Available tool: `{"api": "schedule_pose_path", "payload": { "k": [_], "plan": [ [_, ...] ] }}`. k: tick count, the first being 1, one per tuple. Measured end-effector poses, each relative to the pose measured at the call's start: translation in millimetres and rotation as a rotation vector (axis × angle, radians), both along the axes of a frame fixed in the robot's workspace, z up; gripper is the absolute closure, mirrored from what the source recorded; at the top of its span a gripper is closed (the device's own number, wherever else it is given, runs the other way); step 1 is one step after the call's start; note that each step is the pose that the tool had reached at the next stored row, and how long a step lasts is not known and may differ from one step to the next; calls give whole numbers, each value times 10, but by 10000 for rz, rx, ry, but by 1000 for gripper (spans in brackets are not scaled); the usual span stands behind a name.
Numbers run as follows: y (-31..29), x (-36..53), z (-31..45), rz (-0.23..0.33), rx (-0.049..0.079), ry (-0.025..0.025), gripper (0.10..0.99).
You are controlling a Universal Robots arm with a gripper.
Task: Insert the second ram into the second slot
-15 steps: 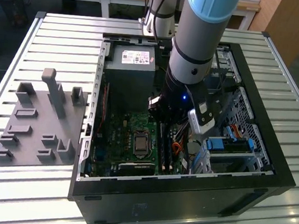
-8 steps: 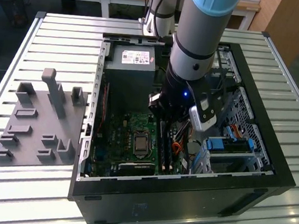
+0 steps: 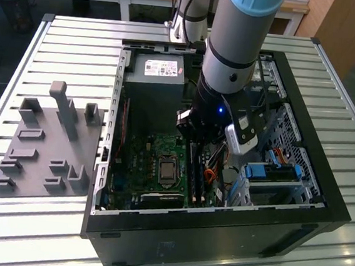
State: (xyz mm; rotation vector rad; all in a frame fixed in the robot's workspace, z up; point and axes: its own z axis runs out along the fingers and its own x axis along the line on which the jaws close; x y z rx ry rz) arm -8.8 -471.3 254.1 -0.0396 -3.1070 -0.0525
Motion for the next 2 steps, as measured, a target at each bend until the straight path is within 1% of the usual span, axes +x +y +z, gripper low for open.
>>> {"api": "schedule_pose_path", "payload": {
  "k": [2],
  "plan": [
    [0,0,0,0,1,0,984]
  ]
}}
